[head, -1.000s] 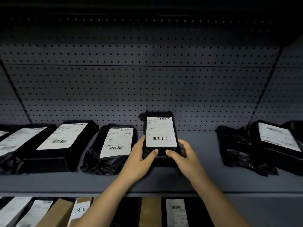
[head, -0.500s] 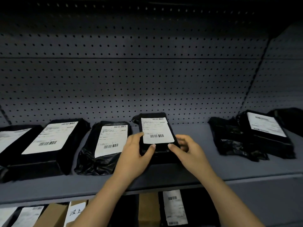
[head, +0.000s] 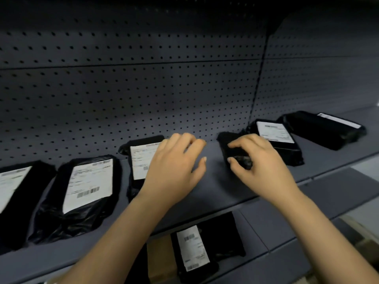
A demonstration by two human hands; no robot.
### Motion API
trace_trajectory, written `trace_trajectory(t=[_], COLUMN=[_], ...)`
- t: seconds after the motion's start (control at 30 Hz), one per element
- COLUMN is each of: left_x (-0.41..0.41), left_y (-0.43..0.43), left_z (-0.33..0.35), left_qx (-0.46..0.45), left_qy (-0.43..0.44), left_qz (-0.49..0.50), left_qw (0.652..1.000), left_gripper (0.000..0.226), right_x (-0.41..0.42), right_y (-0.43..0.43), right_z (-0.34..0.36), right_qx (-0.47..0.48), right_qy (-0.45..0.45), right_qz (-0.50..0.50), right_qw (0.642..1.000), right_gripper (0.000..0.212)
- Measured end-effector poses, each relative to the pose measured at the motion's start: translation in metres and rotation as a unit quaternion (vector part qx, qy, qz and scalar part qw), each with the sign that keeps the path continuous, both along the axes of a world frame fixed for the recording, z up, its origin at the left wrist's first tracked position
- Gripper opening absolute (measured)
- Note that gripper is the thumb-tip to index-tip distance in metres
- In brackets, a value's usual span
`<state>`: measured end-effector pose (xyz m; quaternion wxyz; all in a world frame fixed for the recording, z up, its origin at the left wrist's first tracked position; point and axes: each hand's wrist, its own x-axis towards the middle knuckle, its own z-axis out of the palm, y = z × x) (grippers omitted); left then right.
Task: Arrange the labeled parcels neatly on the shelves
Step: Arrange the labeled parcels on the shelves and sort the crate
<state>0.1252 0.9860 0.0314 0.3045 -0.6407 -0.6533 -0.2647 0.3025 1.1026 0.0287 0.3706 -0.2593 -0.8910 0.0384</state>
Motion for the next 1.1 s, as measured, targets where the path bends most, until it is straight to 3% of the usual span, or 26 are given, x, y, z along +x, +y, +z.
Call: trace_trajectory(t=[0.4, 0.63, 0.83, 1.1], left_x=[0.071, 0.086, 0.082, 0.09], left_y=[0.101, 0.145, 0.163, 0.136], left_z=[-0.016, -0.051, -0.07, -0.075], left_qx=[-0.06, -0.143, -0.262, -0.215], left_qy=[-0.007, -0.111, -0.231, -0.253], left_qz=[0.062, 0.117, 0.164, 0.168], left_qw=[0.996, 0.976, 0.923, 0.928], left_gripper=[0.028, 0.042, 0.06, 0.063], right_x=[0.059, 0.052, 0.049, 0.054], right_y=[0.113, 0.156, 0.163, 0.157], right_z=[-0.027, -0.059, -0.076, -0.082], right_qx=[-0.066, -0.142, -0.175, -0.2], right_qy=[0.012, -0.019, -0.041, -0.033], right_qz=[0.028, 0.064, 0.091, 0.156], right_qw=[0.997, 0.988, 0.98, 0.967], right_gripper=[0.026, 0.031, 0.037, 0.034])
